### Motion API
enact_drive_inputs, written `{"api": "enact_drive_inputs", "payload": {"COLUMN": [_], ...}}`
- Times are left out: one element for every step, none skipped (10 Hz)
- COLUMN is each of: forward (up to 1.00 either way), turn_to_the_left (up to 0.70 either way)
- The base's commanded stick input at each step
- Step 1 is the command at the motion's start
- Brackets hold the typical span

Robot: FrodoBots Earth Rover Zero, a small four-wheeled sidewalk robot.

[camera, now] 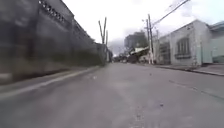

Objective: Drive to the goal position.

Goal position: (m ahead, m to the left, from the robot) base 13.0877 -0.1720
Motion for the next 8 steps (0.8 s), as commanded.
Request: {"api": "enact_drive_inputs", "payload": {"forward": [1.00, 1.00, 1.00, 1.00, 1.00, 1.00, 1.00, 1.00], "turn_to_the_left": [0.00, 0.00, 0.00, 0.00, 0.00, 0.00, 0.00, 0.00]}}
